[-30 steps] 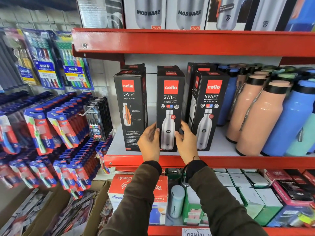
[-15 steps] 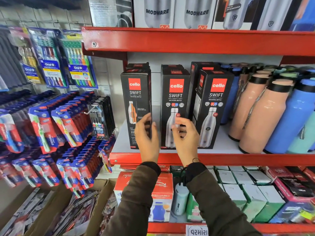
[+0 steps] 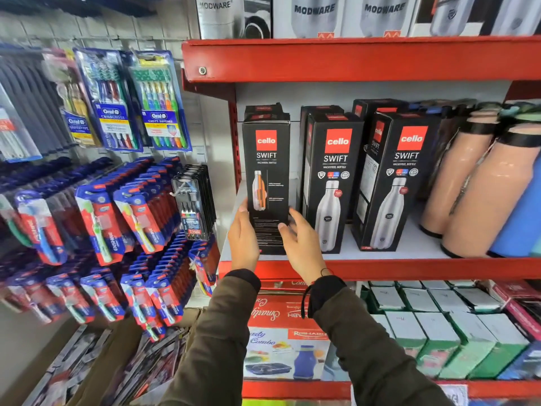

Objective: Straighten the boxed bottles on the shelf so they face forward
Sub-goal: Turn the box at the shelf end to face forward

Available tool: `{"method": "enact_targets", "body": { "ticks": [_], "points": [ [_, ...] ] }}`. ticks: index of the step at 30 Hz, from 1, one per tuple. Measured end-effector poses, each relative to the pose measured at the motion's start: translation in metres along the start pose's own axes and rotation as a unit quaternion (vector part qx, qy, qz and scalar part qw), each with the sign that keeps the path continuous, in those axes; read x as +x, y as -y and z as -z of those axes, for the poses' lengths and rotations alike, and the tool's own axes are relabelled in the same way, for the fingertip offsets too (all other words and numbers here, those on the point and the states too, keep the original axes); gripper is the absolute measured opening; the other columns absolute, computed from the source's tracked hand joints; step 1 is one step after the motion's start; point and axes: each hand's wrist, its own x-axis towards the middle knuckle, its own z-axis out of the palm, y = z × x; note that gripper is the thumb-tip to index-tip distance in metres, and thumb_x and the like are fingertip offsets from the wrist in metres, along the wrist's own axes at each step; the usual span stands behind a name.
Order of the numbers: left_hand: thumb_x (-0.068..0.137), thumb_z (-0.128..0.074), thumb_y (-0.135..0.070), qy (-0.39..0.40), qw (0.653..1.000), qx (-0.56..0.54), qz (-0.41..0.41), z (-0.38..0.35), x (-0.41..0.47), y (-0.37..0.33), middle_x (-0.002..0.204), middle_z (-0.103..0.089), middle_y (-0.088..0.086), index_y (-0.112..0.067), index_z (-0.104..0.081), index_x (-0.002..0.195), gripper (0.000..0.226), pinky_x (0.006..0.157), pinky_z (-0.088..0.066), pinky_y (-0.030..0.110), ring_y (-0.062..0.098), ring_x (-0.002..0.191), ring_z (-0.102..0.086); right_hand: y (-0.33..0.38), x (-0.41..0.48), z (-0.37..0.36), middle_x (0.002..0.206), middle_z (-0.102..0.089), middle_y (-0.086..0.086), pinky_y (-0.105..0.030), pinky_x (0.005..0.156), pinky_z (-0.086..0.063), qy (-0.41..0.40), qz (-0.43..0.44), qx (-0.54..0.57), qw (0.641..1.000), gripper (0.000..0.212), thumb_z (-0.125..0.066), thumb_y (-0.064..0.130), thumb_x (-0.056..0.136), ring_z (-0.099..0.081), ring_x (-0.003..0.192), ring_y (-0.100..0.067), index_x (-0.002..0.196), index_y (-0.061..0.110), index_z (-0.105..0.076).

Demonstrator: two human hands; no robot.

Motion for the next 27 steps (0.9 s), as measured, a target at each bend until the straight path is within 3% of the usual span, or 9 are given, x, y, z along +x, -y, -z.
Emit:
{"method": "enact_targets", "body": {
  "ticks": [2,4,10,15,17,19,23,25,27],
  "points": [
    [0.109,-0.029,-0.036,0.02,0.999,-0.04,0.014,0.007,0.005,0.004,0.132,-0.067,-0.001,-0.022,-0.062,0.135,0.045,0.114,-0.045,0.034,0.011,0.127,-0.061,-0.001,-0.001,-0.006,0.137,-0.061,0.002,-0.038,0.113,-0.044,-0.01,-0.001,0.005,1.0,0.051,-0.061,0.027,0.093,-0.057,0.128,-0.011,0.142,0.021,-0.047],
    [0.11,-0.03,-0.033,0.021,0.997,-0.069,0.017,0.012,0.004,0.002,0.127,-0.069,0.001,-0.018,-0.063,0.134,0.043,0.108,-0.05,0.032,0.01,0.121,-0.065,-0.003,0.0,-0.012,0.133,-0.064,0.006,-0.038,0.11,-0.048,-0.022,0.0,0.005,1.0,0.062,-0.068,0.042,0.083,-0.059,0.125,-0.008,0.14,0.026,-0.047],
    [0.11,-0.033,-0.033,-0.022,0.996,-0.092,0.002,0.025,-0.001,-0.005,0.111,-0.077,0.002,-0.006,-0.072,0.12,0.05,0.088,-0.063,0.031,0.007,0.107,-0.073,0.014,0.004,-0.02,0.114,-0.071,0.011,-0.035,0.096,-0.056,-0.076,0.008,0.003,0.997,0.071,-0.084,0.051,0.063,-0.067,0.108,-0.007,0.124,0.033,-0.055],
    [0.107,-0.043,-0.032,-0.015,0.997,-0.076,-0.022,0.031,0.001,-0.003,0.11,-0.078,-0.001,-0.01,-0.074,0.119,0.039,0.078,-0.063,0.025,0.016,0.099,-0.077,0.014,0.01,-0.022,0.11,-0.072,0.011,-0.035,0.092,-0.059,-0.103,0.001,0.017,0.995,0.068,-0.089,0.042,0.059,-0.07,0.103,-0.006,0.119,0.03,-0.059],
    [0.105,-0.05,-0.028,-0.023,0.997,-0.063,-0.049,0.035,0.008,0.001,0.121,-0.074,-0.002,-0.018,-0.069,0.125,0.029,0.082,-0.063,0.03,0.015,0.097,-0.077,0.013,0.012,-0.02,0.112,-0.072,0.011,-0.033,0.094,-0.058,-0.105,-0.007,0.028,0.994,0.073,-0.089,0.041,0.056,-0.069,0.103,-0.007,0.122,0.028,-0.06],
    [0.104,-0.051,-0.025,-0.03,0.997,-0.008,-0.069,0.038,0.024,0.011,0.134,-0.066,-0.009,-0.024,-0.063,0.132,0.031,0.095,-0.058,0.038,0.014,0.111,-0.07,0.014,0.012,-0.019,0.11,-0.071,0.014,-0.023,0.094,-0.055,-0.101,-0.018,0.034,0.994,0.07,-0.088,0.035,0.057,-0.068,0.102,-0.002,0.121,0.025,-0.06],
    [0.099,-0.042,-0.042,0.074,0.992,0.095,-0.025,0.037,0.054,0.025,0.145,-0.06,-0.003,-0.021,-0.057,0.142,0.05,0.12,-0.039,0.043,0.016,0.137,-0.054,0.014,0.012,-0.016,0.101,-0.062,0.03,0.001,0.081,-0.042,-0.084,-0.023,0.056,0.995,0.06,-0.086,0.016,0.067,-0.06,0.092,0.022,0.11,0.041,-0.053],
    [0.101,-0.041,-0.04,0.099,0.991,0.085,0.004,0.035,0.058,0.028,0.148,-0.058,0.002,-0.018,-0.054,0.144,0.05,0.123,-0.035,0.047,0.018,0.141,-0.05,0.012,0.013,-0.017,0.109,-0.063,0.027,-0.003,0.089,-0.043,-0.072,-0.022,0.072,0.995,0.059,-0.083,0.014,0.071,-0.06,0.1,0.02,0.118,0.037,-0.055],
    [0.102,-0.042,-0.038,0.106,0.992,0.063,0.019,0.036,0.056,0.029,0.15,-0.056,0.003,-0.018,-0.052,0.146,0.049,0.123,-0.034,0.049,0.019,0.142,-0.049,0.012,0.013,-0.017,0.132,-0.063,0.012,-0.018,0.108,-0.043,-0.05,-0.023,0.092,0.994,0.076,-0.081,0.016,0.074,-0.057,0.123,0.007,0.143,0.023,-0.048]
  ]
}}
